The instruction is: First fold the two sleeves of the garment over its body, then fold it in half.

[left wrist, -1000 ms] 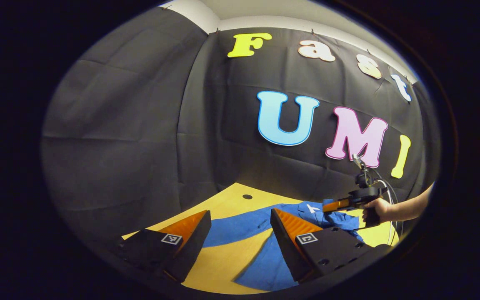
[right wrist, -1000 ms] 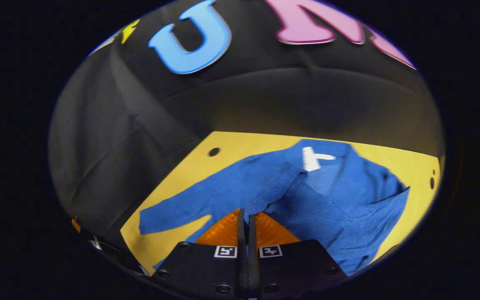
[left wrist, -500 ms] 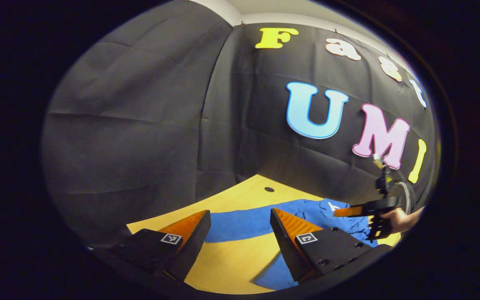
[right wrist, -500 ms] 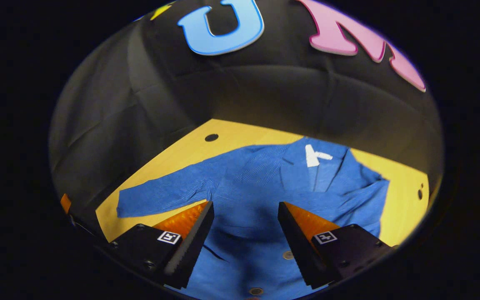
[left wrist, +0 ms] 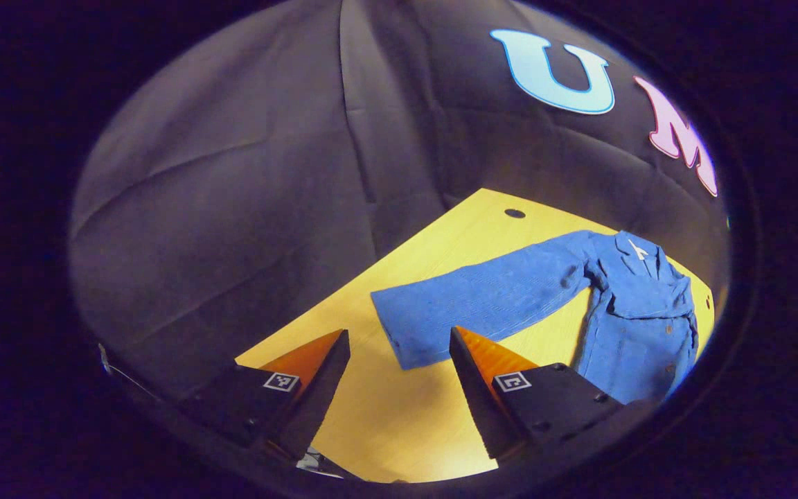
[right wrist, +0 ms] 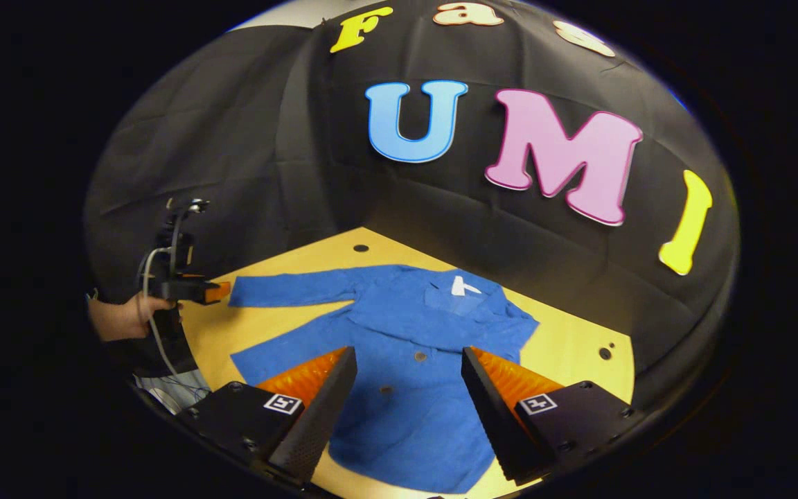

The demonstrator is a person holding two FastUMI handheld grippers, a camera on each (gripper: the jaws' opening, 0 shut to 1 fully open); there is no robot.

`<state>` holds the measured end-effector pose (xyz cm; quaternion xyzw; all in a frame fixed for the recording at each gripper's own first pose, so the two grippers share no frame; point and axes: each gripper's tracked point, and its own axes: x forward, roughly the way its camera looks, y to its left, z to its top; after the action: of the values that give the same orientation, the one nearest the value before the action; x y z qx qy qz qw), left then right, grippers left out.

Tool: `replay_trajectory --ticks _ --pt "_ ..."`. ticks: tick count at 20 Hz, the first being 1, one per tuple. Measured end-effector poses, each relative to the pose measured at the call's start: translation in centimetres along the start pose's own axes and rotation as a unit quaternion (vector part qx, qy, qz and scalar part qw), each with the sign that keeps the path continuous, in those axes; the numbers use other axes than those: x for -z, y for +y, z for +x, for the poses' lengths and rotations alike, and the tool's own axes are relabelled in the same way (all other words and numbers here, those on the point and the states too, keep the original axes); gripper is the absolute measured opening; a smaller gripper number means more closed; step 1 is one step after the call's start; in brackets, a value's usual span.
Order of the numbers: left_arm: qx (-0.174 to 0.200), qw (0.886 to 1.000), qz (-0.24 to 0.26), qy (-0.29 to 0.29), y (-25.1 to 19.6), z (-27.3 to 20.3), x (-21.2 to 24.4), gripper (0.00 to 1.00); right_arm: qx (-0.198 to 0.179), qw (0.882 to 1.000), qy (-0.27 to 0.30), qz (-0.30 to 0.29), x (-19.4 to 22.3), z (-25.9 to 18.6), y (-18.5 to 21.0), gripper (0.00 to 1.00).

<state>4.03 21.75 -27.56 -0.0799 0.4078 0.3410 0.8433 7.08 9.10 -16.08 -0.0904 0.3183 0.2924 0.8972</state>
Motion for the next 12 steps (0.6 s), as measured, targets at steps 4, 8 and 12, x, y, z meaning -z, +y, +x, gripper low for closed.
replay_trajectory --ticks 4,8,12 --pt "-0.003 0.997 -0.016 0.077 1.4 2.3 1.0 0.85 0.047 0.999 0.007 0.004 1.6 -4.5 -1.7 0.97" --pt "0.005 0.994 0.003 0.112 -0.6 4.5 1.5 0.85 0.103 0.994 0.038 0.022 5.4 -6.3 -4.6 0.97" --pt "0.026 0.992 0.033 0.118 -1.1 6.1 0.6 0.65 0.117 0.988 0.060 0.080 7.5 -6.8 -5.4 0.98"
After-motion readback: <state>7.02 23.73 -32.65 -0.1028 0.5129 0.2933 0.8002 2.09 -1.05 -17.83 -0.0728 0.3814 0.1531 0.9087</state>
